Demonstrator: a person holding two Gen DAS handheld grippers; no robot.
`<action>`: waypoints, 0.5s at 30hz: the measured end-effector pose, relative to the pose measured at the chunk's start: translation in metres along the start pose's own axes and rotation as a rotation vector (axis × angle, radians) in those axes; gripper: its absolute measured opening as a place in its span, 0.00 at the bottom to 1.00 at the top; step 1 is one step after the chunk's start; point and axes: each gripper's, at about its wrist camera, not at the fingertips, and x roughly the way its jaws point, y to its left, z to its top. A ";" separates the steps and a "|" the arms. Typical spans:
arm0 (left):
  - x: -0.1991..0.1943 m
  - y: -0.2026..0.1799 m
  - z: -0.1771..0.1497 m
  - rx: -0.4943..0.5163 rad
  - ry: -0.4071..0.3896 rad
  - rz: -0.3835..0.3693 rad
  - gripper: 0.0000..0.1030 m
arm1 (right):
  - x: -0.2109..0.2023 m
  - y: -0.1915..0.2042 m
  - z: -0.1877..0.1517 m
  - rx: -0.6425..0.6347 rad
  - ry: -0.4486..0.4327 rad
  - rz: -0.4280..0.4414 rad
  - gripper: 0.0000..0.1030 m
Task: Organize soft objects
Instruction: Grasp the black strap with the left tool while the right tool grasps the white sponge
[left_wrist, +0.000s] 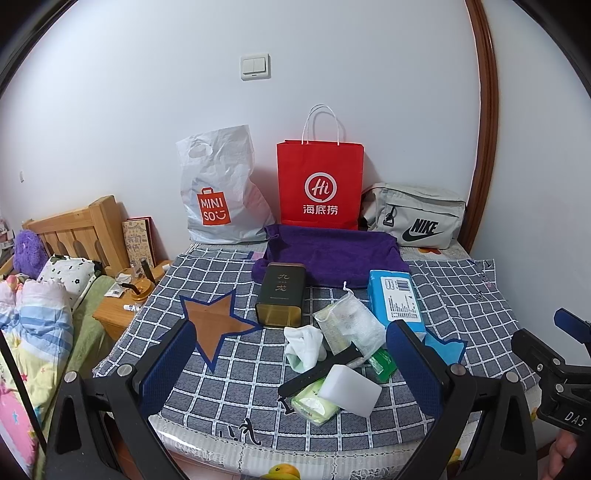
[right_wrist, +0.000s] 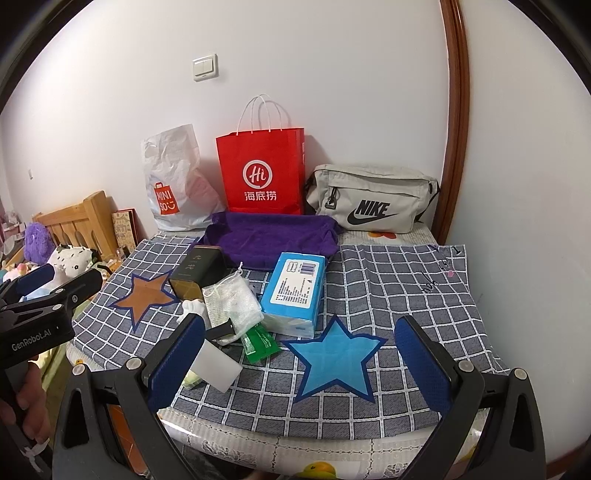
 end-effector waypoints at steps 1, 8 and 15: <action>0.000 0.000 0.000 0.000 0.000 0.000 1.00 | 0.000 0.000 0.000 0.000 0.000 0.000 0.98; 0.009 0.003 0.000 0.000 0.023 -0.011 1.00 | 0.001 0.001 -0.001 -0.003 0.002 0.004 0.98; 0.045 0.023 -0.008 -0.047 0.094 0.024 1.00 | 0.023 0.010 -0.009 -0.042 0.035 0.049 0.98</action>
